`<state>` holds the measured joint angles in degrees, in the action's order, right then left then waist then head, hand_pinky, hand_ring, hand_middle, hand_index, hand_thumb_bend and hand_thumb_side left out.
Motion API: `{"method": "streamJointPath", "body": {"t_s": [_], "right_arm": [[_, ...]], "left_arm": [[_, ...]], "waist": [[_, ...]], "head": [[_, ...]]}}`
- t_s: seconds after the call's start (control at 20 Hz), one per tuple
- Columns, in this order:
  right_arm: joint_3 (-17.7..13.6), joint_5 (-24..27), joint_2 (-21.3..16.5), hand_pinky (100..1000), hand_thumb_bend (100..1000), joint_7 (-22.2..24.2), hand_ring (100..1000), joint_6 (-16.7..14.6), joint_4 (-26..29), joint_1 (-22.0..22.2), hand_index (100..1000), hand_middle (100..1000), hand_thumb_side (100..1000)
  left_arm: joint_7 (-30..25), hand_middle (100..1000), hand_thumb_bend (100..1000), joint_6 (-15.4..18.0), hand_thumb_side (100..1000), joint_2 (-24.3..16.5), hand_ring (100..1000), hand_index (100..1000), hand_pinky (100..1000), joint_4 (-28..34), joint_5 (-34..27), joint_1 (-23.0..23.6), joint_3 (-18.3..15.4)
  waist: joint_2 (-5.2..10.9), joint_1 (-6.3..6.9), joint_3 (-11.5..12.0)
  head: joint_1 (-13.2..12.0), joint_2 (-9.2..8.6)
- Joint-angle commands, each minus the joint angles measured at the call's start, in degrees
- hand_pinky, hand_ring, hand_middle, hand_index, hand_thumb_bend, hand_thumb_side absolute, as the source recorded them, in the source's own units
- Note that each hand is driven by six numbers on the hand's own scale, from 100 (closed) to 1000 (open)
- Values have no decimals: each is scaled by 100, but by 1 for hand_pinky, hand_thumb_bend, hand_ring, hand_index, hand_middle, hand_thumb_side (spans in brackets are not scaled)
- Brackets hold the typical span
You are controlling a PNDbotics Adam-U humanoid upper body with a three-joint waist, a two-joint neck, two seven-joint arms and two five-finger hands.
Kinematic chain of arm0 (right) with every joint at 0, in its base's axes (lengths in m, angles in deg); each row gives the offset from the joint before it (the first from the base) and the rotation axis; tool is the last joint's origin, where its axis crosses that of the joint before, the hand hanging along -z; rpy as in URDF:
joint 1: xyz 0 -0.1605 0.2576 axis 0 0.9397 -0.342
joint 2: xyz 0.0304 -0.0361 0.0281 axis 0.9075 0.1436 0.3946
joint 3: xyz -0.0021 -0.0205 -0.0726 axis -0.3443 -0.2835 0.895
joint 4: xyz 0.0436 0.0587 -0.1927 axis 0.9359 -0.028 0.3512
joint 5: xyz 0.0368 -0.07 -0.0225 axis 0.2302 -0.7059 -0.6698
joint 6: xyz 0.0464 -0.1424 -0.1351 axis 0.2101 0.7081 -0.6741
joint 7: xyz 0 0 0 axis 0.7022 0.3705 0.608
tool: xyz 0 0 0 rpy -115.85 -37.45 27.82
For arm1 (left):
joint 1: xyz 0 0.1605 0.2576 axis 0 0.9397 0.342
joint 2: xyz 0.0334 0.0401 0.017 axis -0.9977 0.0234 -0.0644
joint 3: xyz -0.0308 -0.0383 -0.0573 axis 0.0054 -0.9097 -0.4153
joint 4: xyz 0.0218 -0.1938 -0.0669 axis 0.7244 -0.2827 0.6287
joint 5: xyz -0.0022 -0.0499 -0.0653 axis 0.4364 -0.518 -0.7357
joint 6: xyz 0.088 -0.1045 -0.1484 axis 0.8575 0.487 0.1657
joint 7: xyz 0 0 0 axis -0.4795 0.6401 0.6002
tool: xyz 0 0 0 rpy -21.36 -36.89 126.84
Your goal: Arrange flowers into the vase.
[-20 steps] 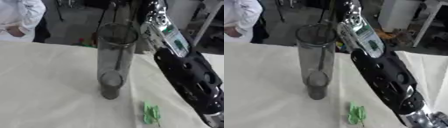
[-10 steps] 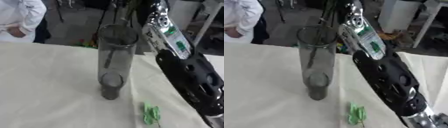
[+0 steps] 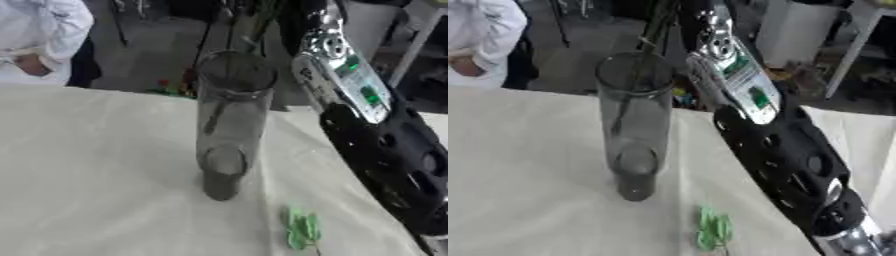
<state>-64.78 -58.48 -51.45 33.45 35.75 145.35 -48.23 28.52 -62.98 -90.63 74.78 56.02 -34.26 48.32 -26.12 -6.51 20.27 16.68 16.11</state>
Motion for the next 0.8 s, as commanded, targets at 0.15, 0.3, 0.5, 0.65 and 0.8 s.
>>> {"method": "streamJointPath", "body": {"t_s": [0.15, 0.3, 0.5, 0.65, 0.8], "right_arm": [[84, -138, -300, 271, 100, 117, 369, 119, 17, 11, 235, 193, 968], [122, -371, -385, 288, 100, 301, 376, 353, 7, 49, 237, 198, 985], [124, -684, -415, 333, 100, 525, 397, 666, 108, 94, 253, 221, 1000], [133, -879, -427, 384, 100, 738, 424, 903, 206, 130, 263, 246, 1000], [112, -997, -448, 457, 100, 915, 459, 1098, 350, 166, 273, 291, 1000]], "left_arm": [[37, 887, 100, 6, 1000, -88, 939, 944, 834, 99, -18, -42, -79], [50, 887, 100, 7, 1000, -88, 939, 944, 834, 99, -33, -37, -89], [62, 887, 100, 8, 1000, -85, 938, 944, 833, 99, -44, -40, -98], [70, 887, 100, 7, 1000, -87, 938, 944, 833, 99, -48, -43, -100], [76, 886, 100, 7, 1000, -84, 938, 944, 833, 99, -50, -40, -105]], "waist": [[216, 25, -54], [232, 18, -75], [243, 14, -107], [254, 12, -124], [269, 14, -131]], "head": [[-55, 30], [-64, 45], [-86, 54], [-102, 52], [-112, 44]]}}
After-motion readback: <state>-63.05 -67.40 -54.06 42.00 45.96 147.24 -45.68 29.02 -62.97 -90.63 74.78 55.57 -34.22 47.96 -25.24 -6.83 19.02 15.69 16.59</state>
